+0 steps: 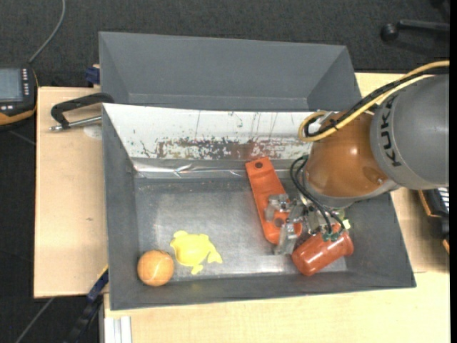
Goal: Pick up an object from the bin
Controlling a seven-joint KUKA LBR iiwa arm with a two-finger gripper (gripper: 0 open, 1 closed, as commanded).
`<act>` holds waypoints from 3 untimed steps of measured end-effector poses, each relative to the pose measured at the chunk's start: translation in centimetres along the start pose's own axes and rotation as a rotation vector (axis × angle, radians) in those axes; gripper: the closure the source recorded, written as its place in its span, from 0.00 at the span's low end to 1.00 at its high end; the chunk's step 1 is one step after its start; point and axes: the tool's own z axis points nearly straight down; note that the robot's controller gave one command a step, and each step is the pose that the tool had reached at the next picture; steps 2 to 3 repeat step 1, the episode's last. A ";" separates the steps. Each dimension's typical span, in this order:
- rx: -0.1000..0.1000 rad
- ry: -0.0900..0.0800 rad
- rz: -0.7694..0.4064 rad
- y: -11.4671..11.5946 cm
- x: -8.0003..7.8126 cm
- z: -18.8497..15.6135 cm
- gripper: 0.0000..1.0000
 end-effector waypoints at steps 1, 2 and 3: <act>0.000 0.000 0.001 0.0 0.0 0.0 1.00; 0.000 0.000 0.001 0.0 0.0 0.0 1.00; 0.000 0.000 0.001 0.0 0.0 0.0 1.00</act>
Offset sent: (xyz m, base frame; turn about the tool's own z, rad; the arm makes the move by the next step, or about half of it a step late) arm 0.0000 0.0000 0.0000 0.0000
